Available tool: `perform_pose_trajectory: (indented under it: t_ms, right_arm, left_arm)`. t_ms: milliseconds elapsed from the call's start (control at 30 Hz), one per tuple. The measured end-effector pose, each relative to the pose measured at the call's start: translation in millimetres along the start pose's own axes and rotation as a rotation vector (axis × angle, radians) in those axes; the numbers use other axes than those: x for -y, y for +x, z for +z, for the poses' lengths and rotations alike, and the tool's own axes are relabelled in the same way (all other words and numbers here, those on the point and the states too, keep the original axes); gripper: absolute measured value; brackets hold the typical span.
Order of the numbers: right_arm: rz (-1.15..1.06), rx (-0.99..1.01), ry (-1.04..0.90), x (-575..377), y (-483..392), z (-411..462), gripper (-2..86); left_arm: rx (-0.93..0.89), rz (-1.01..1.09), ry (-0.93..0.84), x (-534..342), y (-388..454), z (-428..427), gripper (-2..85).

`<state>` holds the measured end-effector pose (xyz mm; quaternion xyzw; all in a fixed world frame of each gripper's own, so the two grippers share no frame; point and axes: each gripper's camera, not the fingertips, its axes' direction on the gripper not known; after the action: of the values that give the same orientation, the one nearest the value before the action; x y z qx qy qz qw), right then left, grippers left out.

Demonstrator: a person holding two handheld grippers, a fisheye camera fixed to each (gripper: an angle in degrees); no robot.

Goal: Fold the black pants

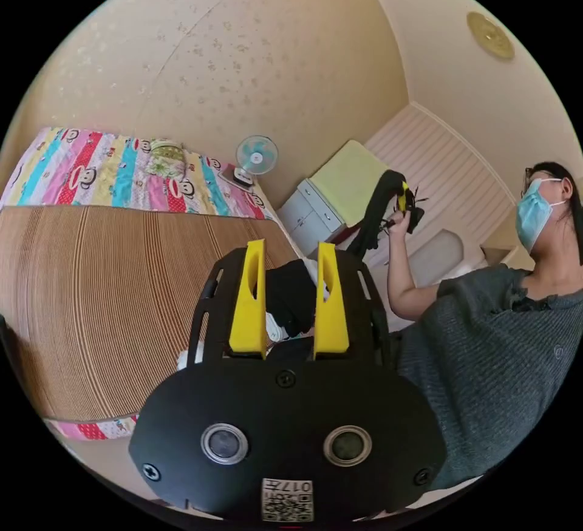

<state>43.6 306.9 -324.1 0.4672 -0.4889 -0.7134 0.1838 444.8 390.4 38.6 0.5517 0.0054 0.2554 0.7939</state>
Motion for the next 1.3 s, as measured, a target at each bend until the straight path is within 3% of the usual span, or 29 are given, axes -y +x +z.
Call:
perform_pose_trajectory:
  t_ms: [133, 300, 400, 467, 533, 633, 767, 967, 1167, 1300]
  right_arm:
    - [-0.040, 0.052, -0.003, -5, -48, 95, 1.1]
    - [-0.002, 0.133, -0.087, -31, -67, 194, 1.0]
    - [0.073, 0.194, -0.150, -45, -60, 248, 1.5]
    - [0.107, 0.174, -0.191, -46, -51, 269, 2.2]
    - [0.071, 0.154, -0.211, -44, -42, 280, 3.9]
    - [0.093, 0.175, -0.214, -46, -18, 273, 6.6]
    - [0.135, 0.231, -0.259, -79, 10, 254, 8.2]
    - [0.365, 0.135, -0.339, -175, 49, 201, 9.7]
    - [0.813, 0.084, -0.351, -282, 101, 157, 15.4]
    - [1.088, 0.234, -0.298, -330, 151, 147, 21.9]
  left_arm:
    - [-0.053, 0.264, -0.093, 42, 85, 61, 18.3]
    - [0.182, 0.410, -0.195, 50, 139, 130, 23.3]
    - [0.289, 0.386, -0.175, 40, 133, 139, 19.2]
    - [0.423, 0.303, -0.119, 34, 121, 122, 9.6]
    - [0.348, 0.239, -0.072, 33, 106, 101, 6.2]
    - [0.014, 0.055, 0.063, 36, 70, 55, 5.3]
    - [0.029, 0.014, 0.154, 41, 65, 15, 5.1]
    - [-0.224, -0.046, 0.253, 45, 74, 0, 5.0]
    - [-0.205, -0.014, 0.372, 65, 120, -7, 5.0]
    - [-0.111, 0.110, 0.432, 82, 177, -2, 5.0]
